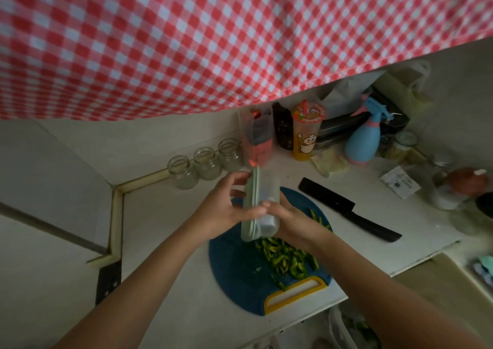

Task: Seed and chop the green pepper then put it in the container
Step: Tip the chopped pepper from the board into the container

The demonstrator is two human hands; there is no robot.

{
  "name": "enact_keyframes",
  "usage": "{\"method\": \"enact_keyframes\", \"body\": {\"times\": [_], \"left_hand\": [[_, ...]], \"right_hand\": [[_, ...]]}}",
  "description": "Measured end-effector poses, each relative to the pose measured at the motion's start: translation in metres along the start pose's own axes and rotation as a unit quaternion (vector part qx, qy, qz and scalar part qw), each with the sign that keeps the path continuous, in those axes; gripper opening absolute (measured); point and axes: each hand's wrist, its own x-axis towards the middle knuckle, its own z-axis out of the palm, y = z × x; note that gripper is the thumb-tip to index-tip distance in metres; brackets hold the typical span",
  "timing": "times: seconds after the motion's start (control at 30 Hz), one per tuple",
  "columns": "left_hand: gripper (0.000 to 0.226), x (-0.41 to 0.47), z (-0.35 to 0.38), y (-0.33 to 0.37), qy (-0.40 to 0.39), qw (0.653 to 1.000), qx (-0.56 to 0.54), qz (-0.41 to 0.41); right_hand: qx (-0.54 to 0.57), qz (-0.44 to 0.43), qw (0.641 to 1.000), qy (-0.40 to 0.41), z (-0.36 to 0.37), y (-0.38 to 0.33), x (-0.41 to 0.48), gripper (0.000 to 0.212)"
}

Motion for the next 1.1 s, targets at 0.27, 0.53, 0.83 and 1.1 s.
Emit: {"method": "enact_keyframes", "body": {"times": [0.27, 0.53, 0.83, 1.1], "left_hand": [[0.114, -0.008, 0.015, 0.002, -0.147, 0.988, 0.035, 0.038], [0.102, -0.008, 0.021, 0.004, -0.161, 0.986, 0.009, 0.041], [0.097, -0.017, 0.023, -0.002, -0.154, 0.987, -0.043, 0.019], [0.07, -0.036, -0.003, -0.015, -0.017, 0.956, -0.267, -0.12]], "right_hand": [[0.039, 0.035, 0.999, -0.013, -0.012, 0.001, -0.014, 0.088], [0.061, 0.053, 0.997, -0.018, -0.02, 0.008, -0.022, 0.103], [0.05, 0.052, 0.997, -0.011, -0.021, 0.011, -0.027, 0.101], [0.104, 0.081, 0.991, -0.023, -0.026, 0.011, -0.027, 0.11]]}}
